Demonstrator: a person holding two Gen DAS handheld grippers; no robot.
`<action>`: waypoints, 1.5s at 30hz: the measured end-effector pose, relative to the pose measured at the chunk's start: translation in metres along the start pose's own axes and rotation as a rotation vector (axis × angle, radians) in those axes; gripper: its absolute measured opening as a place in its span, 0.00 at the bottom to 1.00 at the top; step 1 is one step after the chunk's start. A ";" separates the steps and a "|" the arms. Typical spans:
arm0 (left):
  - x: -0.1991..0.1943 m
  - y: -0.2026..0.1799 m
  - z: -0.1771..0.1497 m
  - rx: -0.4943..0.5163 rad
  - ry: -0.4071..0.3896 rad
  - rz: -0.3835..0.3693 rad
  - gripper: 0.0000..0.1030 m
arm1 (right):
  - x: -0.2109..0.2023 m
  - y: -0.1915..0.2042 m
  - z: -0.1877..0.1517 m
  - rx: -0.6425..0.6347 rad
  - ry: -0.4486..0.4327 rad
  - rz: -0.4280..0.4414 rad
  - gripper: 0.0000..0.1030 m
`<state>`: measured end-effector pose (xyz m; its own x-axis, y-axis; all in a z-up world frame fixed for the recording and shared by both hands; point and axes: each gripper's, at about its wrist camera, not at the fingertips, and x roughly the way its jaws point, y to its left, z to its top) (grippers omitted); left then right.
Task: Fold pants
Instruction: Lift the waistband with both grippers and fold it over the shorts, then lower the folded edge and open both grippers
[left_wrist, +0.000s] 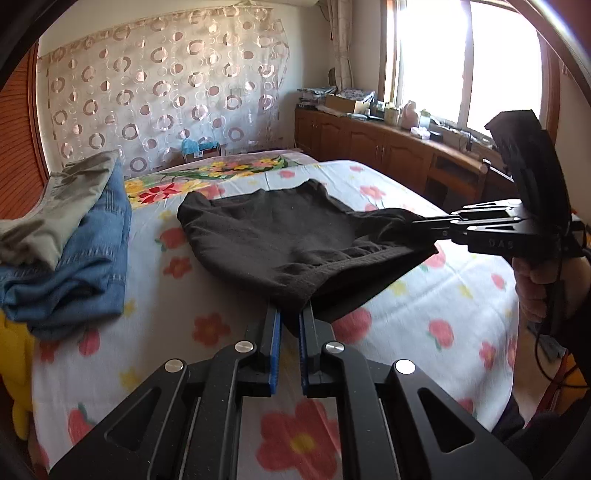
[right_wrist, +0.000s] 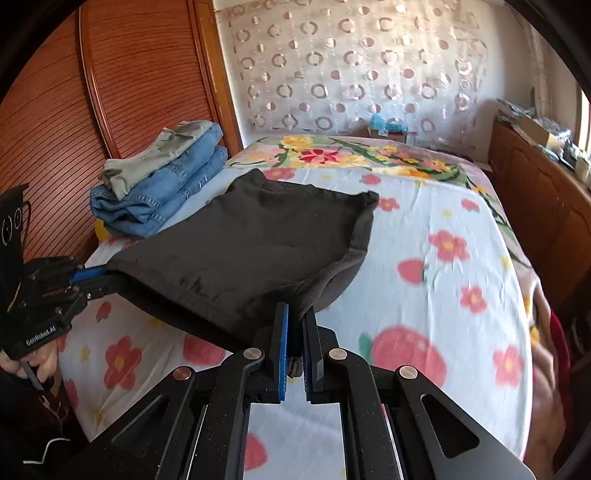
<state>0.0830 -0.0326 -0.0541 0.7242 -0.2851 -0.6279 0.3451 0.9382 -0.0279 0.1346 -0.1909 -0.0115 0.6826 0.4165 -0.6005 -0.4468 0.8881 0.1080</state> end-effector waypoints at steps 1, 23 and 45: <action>-0.003 -0.002 -0.004 -0.004 0.003 -0.001 0.09 | 0.000 0.003 -0.005 0.008 0.002 0.015 0.06; -0.002 0.018 -0.028 -0.116 0.035 0.034 0.43 | 0.013 0.008 -0.050 0.035 0.005 -0.004 0.06; 0.022 0.019 -0.036 -0.195 0.095 -0.004 0.43 | 0.003 0.007 -0.074 0.035 -0.008 -0.028 0.13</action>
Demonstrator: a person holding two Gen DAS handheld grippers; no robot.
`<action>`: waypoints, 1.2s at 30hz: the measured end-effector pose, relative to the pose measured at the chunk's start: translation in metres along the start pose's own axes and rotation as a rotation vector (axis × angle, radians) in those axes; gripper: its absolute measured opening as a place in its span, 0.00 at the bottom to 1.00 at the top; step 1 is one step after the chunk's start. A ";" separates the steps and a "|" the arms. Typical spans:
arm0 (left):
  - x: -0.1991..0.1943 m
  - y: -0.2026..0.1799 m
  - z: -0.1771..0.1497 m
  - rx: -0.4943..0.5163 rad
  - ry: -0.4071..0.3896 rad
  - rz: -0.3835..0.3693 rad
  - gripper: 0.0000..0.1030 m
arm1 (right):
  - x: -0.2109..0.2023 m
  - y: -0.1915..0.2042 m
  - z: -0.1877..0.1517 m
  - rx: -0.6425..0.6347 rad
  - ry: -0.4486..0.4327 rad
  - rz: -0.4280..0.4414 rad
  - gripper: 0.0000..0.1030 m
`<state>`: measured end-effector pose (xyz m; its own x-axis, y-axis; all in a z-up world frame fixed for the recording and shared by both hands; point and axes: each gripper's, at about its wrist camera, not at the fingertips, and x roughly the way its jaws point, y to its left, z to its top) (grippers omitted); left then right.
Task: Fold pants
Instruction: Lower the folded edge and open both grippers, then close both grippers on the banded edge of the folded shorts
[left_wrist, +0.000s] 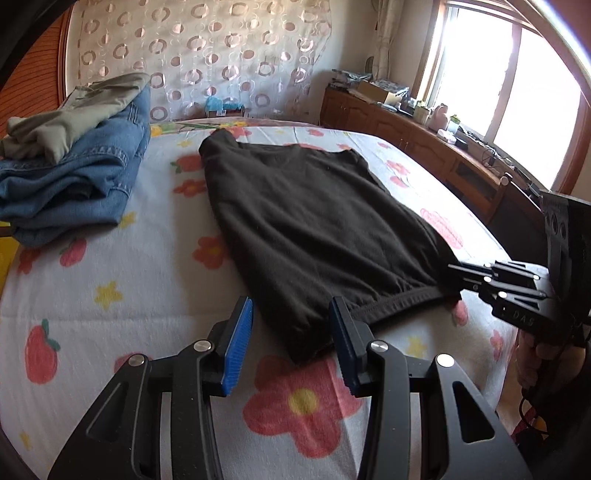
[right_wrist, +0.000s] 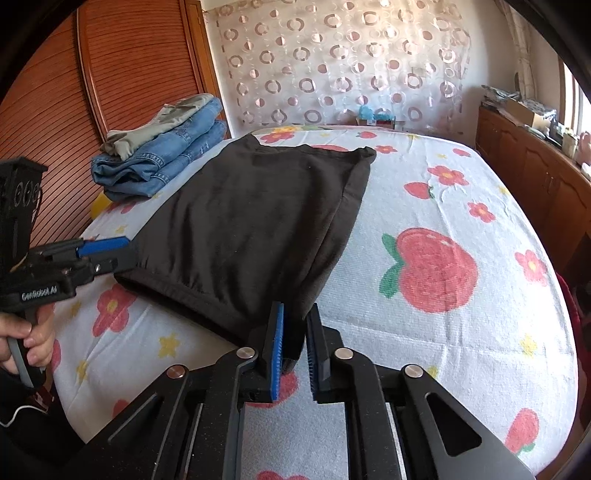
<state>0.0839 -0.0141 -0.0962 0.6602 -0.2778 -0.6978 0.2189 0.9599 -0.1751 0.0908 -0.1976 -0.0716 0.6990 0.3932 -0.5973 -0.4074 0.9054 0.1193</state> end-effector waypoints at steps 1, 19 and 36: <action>0.001 0.000 -0.003 -0.002 0.005 -0.002 0.43 | 0.000 -0.001 0.000 0.002 0.002 -0.002 0.15; 0.001 -0.008 -0.012 0.000 0.021 -0.024 0.30 | 0.000 -0.008 -0.002 -0.016 0.000 0.020 0.25; -0.027 -0.020 0.001 0.059 -0.054 -0.052 0.12 | -0.010 -0.009 0.000 -0.014 -0.046 0.081 0.08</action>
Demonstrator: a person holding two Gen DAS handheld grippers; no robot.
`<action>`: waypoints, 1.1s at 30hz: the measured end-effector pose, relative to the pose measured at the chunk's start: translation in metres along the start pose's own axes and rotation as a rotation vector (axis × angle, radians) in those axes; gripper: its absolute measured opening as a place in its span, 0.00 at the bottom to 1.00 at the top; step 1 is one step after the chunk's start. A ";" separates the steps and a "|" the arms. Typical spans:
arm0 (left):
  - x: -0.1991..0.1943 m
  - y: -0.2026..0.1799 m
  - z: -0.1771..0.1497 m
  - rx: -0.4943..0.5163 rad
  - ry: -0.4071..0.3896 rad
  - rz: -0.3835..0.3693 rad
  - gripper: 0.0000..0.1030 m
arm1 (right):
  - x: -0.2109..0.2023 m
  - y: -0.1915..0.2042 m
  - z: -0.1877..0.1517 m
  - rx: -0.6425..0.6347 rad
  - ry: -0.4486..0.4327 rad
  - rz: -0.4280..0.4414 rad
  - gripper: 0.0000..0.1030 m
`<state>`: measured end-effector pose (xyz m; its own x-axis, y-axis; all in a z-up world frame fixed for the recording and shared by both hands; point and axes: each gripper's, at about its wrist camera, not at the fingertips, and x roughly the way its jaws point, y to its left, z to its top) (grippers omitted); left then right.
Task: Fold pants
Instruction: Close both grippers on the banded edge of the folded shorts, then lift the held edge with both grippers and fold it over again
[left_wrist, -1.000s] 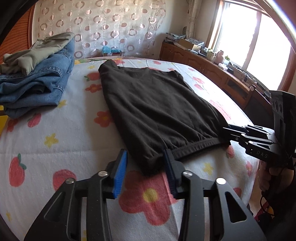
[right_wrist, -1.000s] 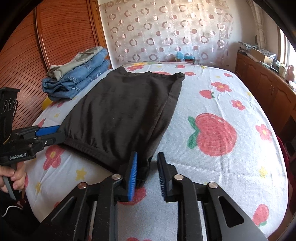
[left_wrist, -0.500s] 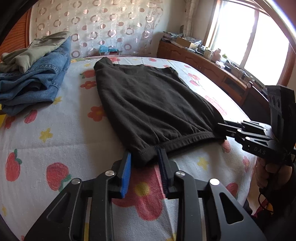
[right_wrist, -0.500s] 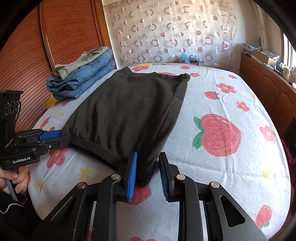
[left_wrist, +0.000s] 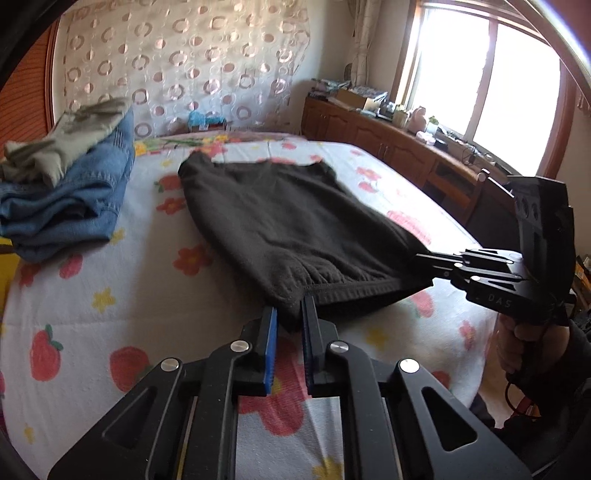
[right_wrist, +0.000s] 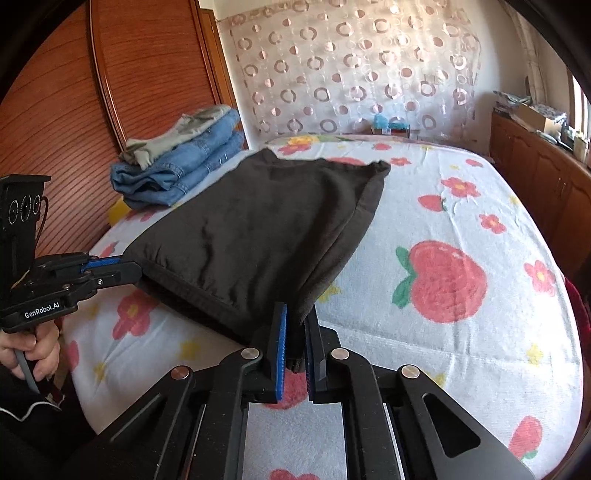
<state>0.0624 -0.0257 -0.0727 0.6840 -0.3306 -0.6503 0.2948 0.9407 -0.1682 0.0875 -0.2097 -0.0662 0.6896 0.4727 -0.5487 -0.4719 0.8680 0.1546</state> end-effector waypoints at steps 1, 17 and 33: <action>-0.003 -0.001 0.002 0.003 -0.009 -0.002 0.12 | -0.003 0.000 0.001 -0.001 -0.006 0.003 0.08; -0.034 -0.011 0.020 0.034 -0.101 -0.053 0.12 | -0.039 0.006 0.007 -0.039 -0.077 0.019 0.07; -0.070 -0.021 0.036 0.072 -0.191 -0.068 0.12 | -0.067 0.006 0.015 -0.059 -0.146 0.041 0.06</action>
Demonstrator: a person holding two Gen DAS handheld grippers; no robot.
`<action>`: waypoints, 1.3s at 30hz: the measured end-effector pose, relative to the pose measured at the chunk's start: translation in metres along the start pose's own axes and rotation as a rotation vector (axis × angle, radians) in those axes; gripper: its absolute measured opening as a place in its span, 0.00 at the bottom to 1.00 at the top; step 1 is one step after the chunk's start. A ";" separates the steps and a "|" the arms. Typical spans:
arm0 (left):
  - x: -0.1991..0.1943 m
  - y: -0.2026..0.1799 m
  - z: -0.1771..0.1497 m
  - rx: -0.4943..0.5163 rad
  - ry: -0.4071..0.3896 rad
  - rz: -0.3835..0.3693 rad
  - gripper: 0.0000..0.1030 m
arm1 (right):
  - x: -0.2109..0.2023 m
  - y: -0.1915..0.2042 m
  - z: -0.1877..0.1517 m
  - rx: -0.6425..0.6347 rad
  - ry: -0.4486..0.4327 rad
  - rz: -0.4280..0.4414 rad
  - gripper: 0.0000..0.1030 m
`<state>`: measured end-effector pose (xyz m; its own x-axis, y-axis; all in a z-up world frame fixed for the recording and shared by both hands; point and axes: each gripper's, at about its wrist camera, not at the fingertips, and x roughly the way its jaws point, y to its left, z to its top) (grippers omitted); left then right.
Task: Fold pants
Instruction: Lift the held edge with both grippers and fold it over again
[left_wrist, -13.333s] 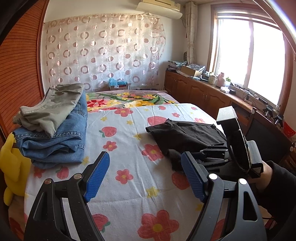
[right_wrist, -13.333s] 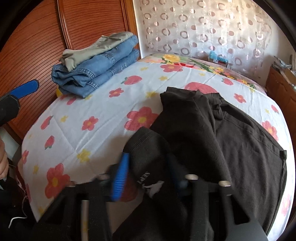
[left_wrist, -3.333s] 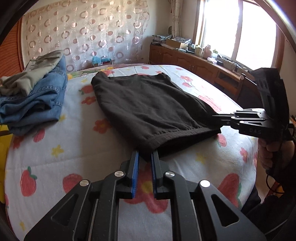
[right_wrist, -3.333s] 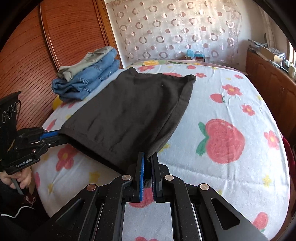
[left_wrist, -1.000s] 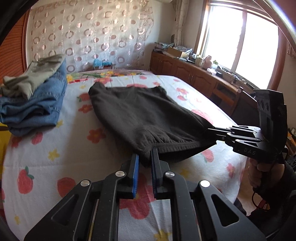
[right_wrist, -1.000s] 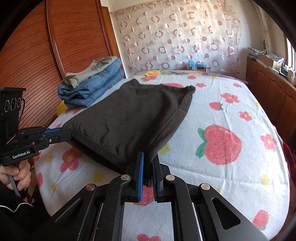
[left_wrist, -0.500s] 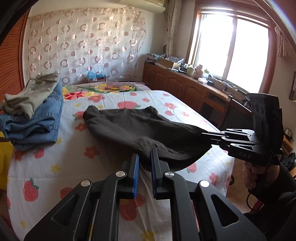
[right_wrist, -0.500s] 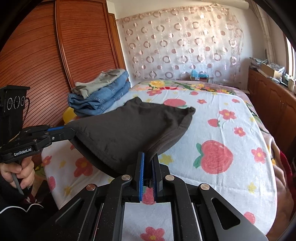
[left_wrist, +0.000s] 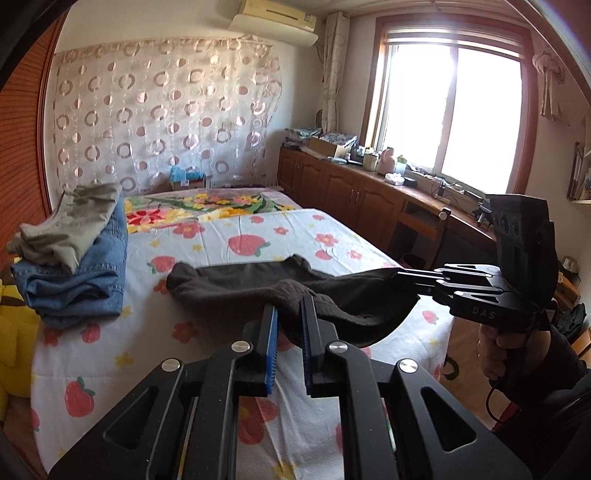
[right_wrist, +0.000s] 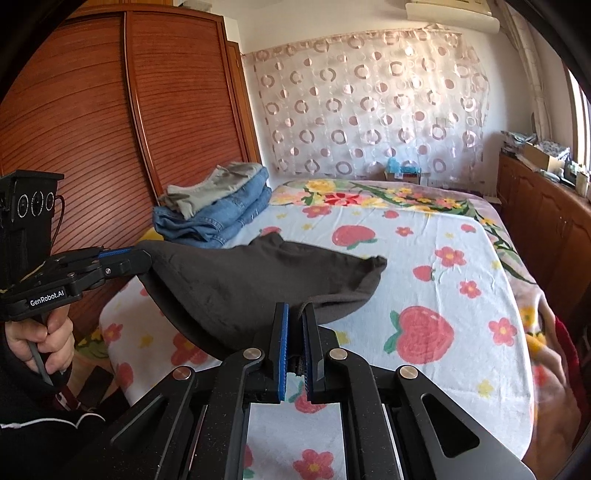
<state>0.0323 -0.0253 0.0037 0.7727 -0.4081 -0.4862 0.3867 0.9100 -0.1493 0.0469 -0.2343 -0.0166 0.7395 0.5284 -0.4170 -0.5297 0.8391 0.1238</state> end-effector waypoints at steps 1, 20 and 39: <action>-0.001 -0.001 0.002 0.002 -0.005 -0.002 0.12 | -0.002 0.000 0.001 0.000 -0.005 0.002 0.06; 0.023 0.020 -0.012 -0.052 0.054 0.014 0.12 | 0.030 -0.011 0.004 0.022 0.026 0.009 0.05; 0.076 0.053 0.017 -0.061 0.074 0.083 0.12 | 0.109 -0.019 0.053 -0.025 0.049 -0.078 0.05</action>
<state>0.1203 -0.0091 -0.0261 0.7609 -0.3267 -0.5606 0.2898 0.9441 -0.1570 0.1600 -0.1859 -0.0172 0.7583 0.4540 -0.4679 -0.4817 0.8738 0.0671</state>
